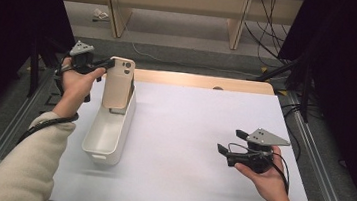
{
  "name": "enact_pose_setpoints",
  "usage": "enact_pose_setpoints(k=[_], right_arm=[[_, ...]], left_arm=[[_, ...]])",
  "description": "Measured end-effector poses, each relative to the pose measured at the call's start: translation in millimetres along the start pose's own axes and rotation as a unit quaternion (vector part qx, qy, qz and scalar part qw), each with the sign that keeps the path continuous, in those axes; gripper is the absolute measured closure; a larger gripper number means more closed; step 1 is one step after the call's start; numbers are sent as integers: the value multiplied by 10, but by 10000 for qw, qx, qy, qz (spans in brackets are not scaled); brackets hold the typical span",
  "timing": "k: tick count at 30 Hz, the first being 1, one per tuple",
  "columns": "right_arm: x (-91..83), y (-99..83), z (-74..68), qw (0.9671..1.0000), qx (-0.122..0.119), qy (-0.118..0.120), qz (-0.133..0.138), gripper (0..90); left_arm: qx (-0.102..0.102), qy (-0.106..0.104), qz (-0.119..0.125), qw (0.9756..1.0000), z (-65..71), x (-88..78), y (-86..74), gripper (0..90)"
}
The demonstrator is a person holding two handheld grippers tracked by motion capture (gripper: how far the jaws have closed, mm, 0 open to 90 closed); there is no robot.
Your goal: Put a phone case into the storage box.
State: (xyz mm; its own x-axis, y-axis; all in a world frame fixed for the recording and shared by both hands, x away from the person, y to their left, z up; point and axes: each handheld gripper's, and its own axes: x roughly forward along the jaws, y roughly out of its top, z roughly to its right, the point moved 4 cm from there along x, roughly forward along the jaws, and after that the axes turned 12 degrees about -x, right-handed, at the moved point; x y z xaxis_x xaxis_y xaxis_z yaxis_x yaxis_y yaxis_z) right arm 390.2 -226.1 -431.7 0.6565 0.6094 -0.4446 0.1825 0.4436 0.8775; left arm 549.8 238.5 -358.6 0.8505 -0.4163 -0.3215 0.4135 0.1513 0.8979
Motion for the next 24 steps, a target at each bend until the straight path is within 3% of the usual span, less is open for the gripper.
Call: enact_pose_setpoints(k=[24], right_arm=[[-1,-2,4,10000,8,8,10,167]], left_arm=[[-73,44,-59,9999,-81,92,-105,815]])
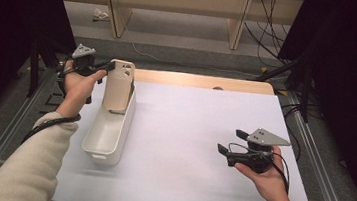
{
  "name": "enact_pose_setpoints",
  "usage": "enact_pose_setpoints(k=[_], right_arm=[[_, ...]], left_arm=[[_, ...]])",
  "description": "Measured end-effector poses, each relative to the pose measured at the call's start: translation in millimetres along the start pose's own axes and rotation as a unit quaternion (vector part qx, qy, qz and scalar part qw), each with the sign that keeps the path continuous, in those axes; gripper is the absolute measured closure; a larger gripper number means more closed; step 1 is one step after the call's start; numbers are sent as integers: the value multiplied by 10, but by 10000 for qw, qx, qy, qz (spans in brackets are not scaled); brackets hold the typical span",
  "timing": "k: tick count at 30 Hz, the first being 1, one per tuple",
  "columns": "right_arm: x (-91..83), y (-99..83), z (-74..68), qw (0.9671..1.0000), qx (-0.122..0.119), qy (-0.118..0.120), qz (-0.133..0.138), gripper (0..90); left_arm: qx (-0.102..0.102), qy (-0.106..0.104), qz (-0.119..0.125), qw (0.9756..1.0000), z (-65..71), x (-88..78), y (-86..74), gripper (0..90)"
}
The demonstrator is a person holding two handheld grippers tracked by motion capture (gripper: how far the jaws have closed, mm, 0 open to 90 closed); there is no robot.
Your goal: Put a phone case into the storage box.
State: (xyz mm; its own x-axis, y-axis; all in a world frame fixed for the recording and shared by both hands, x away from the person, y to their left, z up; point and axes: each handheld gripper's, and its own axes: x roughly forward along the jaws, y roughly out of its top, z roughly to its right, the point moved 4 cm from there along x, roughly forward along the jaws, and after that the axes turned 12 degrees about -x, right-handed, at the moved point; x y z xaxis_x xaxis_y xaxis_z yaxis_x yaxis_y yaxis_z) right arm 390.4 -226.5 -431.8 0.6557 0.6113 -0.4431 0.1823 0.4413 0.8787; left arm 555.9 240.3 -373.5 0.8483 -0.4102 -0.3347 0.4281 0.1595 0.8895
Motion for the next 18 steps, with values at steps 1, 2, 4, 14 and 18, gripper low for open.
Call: enact_pose_setpoints(k=[1,2,4,14,18], right_arm=[[0,-1,0,10000,1,2,-1,167],[0,-1,0,10000,1,2,-2,167],[-1,-1,-1,10000,2,16,-1,166],[-4,-2,1,10000,6,31,-4,166],[-3,-2,1,10000,6,31,-3,166]], left_arm=[[-6,-5,0,10000,0,3,-3,815],[-12,-2,3,10000,-1,7,-6,814],[-13,4,-7,10000,-6,14,-14,814],[-68,26,-68,9999,-51,49,-91,814],[-90,39,-103,9999,-73,60,-122,814]])
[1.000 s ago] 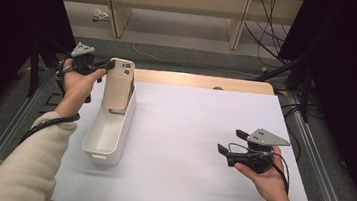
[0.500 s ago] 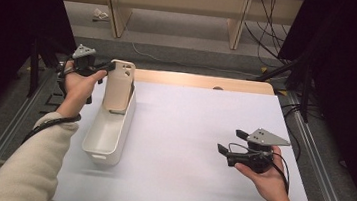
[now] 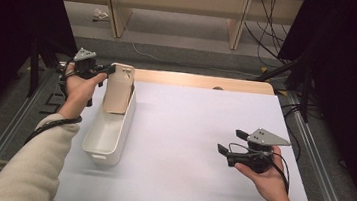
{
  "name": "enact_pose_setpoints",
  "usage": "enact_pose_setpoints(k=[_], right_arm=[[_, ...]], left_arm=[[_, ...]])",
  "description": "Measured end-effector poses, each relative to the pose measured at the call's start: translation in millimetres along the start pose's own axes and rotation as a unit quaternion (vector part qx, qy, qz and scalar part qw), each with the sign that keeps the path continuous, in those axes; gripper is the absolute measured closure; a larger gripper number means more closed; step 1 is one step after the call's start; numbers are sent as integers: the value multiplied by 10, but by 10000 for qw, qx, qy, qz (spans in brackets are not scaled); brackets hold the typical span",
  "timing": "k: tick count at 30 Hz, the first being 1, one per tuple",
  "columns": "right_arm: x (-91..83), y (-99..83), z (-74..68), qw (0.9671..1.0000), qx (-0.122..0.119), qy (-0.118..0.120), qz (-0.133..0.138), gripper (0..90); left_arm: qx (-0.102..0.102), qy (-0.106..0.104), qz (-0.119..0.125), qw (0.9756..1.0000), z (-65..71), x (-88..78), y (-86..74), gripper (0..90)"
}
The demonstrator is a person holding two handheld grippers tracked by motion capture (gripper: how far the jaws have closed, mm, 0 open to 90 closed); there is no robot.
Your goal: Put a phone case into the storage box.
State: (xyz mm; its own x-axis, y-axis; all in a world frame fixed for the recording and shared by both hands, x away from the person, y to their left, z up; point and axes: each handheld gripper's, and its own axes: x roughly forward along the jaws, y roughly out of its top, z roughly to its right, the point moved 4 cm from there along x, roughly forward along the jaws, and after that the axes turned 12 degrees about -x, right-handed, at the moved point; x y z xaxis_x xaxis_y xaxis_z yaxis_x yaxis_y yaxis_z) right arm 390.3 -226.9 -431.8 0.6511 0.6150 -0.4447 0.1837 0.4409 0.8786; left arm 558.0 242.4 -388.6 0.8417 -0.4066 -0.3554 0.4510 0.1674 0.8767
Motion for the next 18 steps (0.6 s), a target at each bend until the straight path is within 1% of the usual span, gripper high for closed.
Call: enact_pose_setpoints(k=[10,18], right_arm=[[0,-2,0,10000,4,5,-1,166],[1,-2,1,10000,3,6,0,166]], left_arm=[[-25,3,-35,10000,-10,30,-34,813],[-37,47,-97,9999,-39,57,-63,812]])
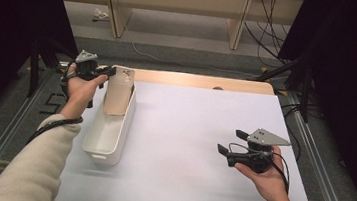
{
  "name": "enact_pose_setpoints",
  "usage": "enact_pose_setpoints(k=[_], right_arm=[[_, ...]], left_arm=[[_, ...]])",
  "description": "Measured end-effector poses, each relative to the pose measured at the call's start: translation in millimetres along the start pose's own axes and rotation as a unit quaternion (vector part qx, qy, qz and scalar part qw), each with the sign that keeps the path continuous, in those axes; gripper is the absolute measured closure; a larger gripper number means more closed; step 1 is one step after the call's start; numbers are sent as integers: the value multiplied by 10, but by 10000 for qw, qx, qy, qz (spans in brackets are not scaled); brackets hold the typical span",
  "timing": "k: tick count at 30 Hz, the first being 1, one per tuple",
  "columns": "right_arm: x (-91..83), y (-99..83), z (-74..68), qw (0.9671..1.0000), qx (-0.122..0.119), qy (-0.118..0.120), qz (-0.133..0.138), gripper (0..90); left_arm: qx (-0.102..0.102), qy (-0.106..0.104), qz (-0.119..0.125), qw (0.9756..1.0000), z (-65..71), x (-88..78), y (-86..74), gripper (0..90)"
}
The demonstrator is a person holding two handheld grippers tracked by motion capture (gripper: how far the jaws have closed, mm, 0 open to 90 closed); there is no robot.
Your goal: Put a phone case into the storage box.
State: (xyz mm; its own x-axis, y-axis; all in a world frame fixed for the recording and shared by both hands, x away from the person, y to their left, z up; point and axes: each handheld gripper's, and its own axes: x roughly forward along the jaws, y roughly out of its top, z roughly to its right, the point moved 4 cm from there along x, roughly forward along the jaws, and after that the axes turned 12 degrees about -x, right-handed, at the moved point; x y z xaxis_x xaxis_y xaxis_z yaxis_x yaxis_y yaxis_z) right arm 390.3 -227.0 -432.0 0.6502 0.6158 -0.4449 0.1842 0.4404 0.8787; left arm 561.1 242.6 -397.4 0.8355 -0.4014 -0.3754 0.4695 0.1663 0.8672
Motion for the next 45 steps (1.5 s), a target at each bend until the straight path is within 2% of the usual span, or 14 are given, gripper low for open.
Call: enact_pose_setpoints(k=[25,35,45], right_arm=[[6,-4,0,10000,18,22,2,166],[6,-6,1,10000,28,25,-3,165],[5,-6,2,10000,31,27,-1,166]], left_arm=[[-10,21,-113,9999,-16,55,-45,808],[47,177,-226,9996,-59,64,-74,789],[212,382,-311,9986,-83,86,-89,763]])
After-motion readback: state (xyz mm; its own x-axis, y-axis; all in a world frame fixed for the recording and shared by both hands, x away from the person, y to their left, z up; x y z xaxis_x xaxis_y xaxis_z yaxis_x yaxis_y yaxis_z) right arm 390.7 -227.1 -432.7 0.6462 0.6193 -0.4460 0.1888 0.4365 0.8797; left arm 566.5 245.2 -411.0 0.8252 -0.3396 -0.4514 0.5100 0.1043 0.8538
